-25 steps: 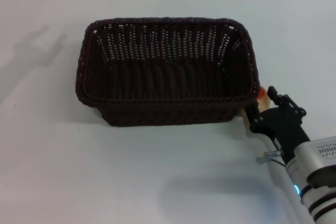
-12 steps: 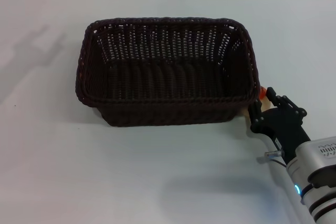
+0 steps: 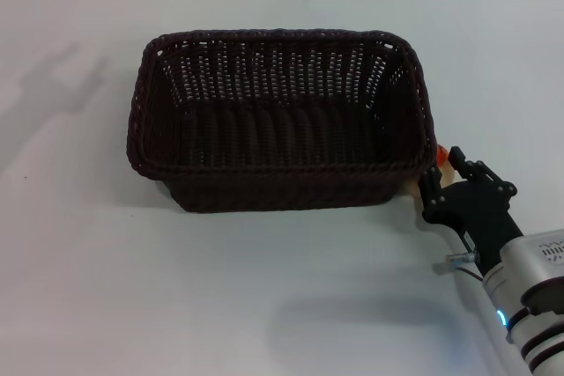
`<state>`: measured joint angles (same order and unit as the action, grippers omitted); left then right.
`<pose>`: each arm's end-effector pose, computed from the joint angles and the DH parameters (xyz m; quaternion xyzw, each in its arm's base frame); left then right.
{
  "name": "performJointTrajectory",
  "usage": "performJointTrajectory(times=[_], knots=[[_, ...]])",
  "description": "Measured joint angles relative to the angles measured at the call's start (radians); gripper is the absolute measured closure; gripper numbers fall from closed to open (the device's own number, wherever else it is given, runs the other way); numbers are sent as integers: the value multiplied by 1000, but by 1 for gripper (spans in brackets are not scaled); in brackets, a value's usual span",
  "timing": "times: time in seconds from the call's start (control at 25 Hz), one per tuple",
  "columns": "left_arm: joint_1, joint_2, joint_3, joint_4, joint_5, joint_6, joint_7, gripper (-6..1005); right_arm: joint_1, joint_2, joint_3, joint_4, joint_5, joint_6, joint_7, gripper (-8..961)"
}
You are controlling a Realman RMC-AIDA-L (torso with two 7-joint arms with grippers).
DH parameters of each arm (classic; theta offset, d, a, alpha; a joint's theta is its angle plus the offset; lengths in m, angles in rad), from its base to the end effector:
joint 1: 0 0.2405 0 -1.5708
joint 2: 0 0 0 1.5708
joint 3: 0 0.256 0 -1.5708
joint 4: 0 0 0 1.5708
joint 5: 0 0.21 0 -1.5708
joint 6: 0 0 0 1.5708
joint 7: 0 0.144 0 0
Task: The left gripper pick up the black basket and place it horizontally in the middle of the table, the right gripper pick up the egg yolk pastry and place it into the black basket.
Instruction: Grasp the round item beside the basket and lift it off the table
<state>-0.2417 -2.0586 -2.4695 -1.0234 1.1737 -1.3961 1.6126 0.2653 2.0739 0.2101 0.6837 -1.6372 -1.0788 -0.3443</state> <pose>-0.2702 0.3190 0.1717 -0.7310 -0.2016 -0.4973 0.4217 0.2811 0.2441 -0.1172 -0.7421 0.3091 0.2497 0.5398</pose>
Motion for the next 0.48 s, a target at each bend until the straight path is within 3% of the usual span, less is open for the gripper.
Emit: performJointTrajectory(times=[0.48], knots=[[7, 0, 0, 6, -10, -9, 0, 408, 2, 0, -2, -1, -3, -4, 1, 649]])
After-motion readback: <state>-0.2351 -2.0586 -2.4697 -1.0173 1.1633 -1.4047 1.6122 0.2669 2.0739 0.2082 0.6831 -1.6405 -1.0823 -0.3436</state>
